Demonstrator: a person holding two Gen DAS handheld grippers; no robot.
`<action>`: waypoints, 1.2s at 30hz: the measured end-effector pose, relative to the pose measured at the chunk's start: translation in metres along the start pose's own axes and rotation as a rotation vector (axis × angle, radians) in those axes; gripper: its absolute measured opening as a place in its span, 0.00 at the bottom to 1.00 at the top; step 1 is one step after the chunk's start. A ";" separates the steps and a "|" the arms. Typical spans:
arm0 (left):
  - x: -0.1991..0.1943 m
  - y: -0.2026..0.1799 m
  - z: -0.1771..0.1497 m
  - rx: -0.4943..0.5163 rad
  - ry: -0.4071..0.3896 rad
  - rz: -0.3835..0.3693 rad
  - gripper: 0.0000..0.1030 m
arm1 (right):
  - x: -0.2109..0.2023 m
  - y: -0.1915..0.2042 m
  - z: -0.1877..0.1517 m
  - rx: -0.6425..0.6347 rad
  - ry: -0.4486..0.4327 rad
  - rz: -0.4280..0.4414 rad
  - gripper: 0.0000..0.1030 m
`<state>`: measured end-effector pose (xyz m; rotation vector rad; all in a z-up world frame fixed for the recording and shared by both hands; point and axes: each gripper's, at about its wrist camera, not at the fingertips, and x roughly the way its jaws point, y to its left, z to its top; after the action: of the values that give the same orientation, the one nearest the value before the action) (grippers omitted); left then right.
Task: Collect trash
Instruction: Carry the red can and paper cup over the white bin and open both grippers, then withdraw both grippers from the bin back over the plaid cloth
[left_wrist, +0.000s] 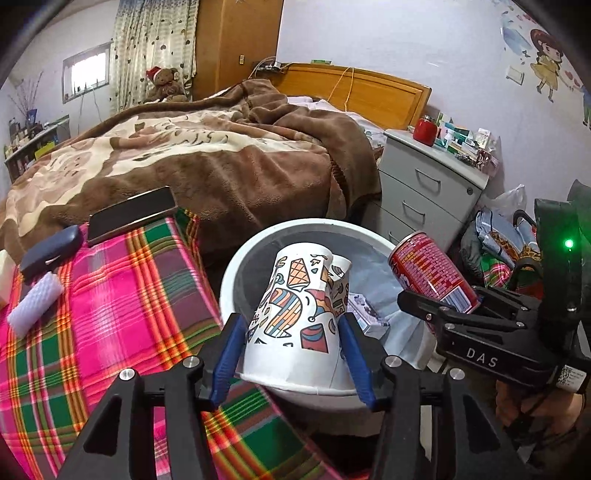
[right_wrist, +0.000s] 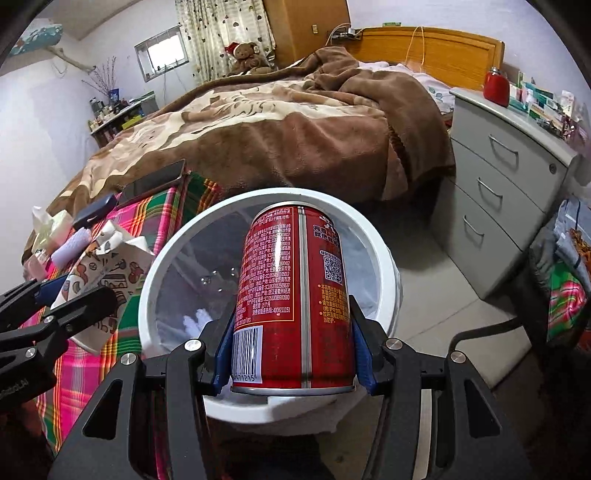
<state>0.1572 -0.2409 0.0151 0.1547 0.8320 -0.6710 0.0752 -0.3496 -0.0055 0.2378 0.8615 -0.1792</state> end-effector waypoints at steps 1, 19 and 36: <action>0.003 0.000 0.002 -0.006 0.003 0.000 0.52 | 0.001 -0.002 0.001 0.004 0.001 -0.001 0.52; 0.005 -0.001 -0.001 -0.034 -0.002 -0.002 0.61 | -0.006 -0.015 -0.004 0.046 -0.008 -0.022 0.62; -0.044 0.024 -0.031 -0.101 -0.052 0.032 0.61 | -0.023 0.021 -0.013 0.009 -0.044 0.034 0.62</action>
<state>0.1313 -0.1884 0.0236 0.0592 0.8098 -0.5999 0.0563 -0.3246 0.0065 0.2559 0.8127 -0.1556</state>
